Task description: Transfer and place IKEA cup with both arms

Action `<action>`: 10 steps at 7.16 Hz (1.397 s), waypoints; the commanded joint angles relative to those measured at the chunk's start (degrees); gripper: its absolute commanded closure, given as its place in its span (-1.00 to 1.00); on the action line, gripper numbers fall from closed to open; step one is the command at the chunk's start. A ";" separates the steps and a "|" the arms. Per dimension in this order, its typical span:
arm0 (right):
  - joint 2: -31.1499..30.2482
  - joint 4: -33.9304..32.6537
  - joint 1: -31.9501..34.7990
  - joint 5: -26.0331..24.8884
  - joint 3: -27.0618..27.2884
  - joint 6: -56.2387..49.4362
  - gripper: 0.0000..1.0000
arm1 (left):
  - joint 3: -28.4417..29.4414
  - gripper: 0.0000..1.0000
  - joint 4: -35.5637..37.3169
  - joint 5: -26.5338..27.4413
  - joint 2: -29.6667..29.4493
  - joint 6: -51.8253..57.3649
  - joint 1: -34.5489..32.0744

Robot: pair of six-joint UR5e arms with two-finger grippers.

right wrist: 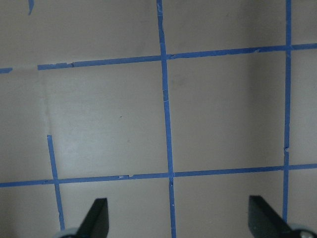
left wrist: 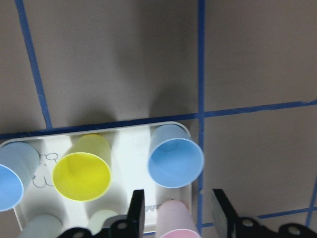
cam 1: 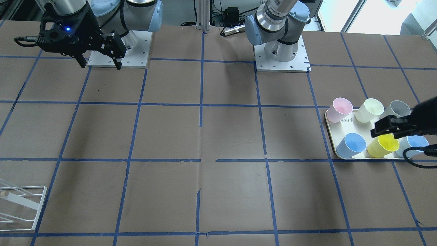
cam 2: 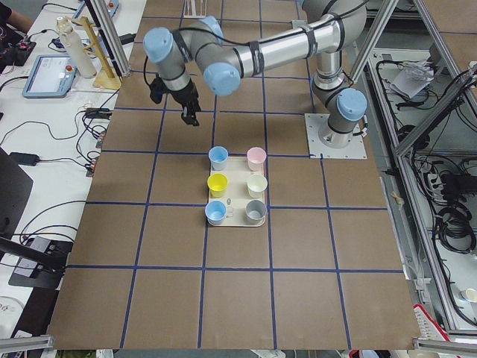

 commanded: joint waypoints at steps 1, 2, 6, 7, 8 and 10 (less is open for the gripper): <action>-0.52 0.15 0.08 -0.08 0.03 0.03 -1.00 | 0.74 -0.97 -0.69 0.18 4.08 -18.27 -15.56; -0.53 0.06 -0.01 -0.08 -0.14 0.03 -1.00 | -0.30 -1.00 -1.04 0.36 5.75 -22.17 -20.76; -1.05 1.20 -0.01 0.00 -0.23 -0.06 -1.00 | -13.85 -1.00 2.37 0.10 18.31 -17.42 -18.46; -1.05 1.12 -0.01 0.09 -0.23 -0.06 -1.00 | -14.72 -1.00 5.52 0.01 19.90 -16.25 -16.17; -1.05 1.21 -0.01 0.01 -0.23 -0.06 -1.00 | -15.60 -1.00 6.07 -0.25 20.53 -16.06 -14.06; -1.14 1.12 -0.01 0.00 -0.23 -0.06 -1.00 | -15.96 -1.00 9.75 -0.52 20.19 -15.62 -14.91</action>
